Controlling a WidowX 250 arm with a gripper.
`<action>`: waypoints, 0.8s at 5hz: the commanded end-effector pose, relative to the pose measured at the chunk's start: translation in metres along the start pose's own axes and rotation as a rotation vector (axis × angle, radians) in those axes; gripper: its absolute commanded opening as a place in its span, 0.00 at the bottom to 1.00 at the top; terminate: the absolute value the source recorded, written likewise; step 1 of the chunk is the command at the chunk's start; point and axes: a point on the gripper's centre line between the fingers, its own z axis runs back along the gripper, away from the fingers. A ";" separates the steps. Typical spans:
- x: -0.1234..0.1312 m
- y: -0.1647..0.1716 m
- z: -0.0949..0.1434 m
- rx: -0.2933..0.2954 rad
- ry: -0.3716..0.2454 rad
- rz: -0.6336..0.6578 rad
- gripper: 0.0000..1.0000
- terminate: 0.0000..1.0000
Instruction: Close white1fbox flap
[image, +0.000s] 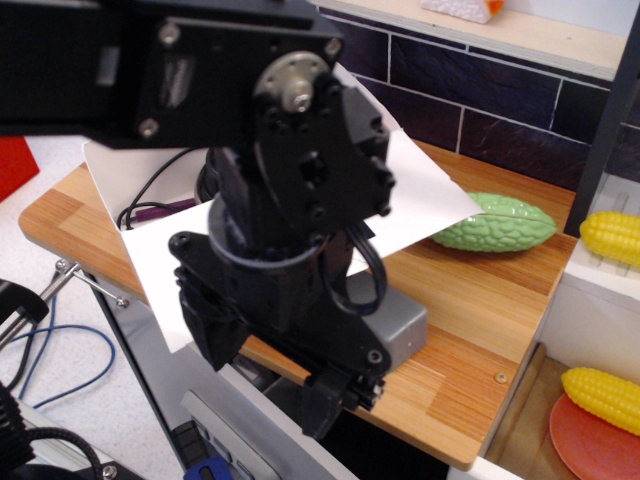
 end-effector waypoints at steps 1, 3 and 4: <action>0.000 0.000 0.000 0.000 0.000 0.000 1.00 0.00; 0.011 0.007 -0.025 -0.087 -0.040 0.242 1.00 0.00; 0.009 0.012 -0.041 -0.020 -0.169 0.397 1.00 0.00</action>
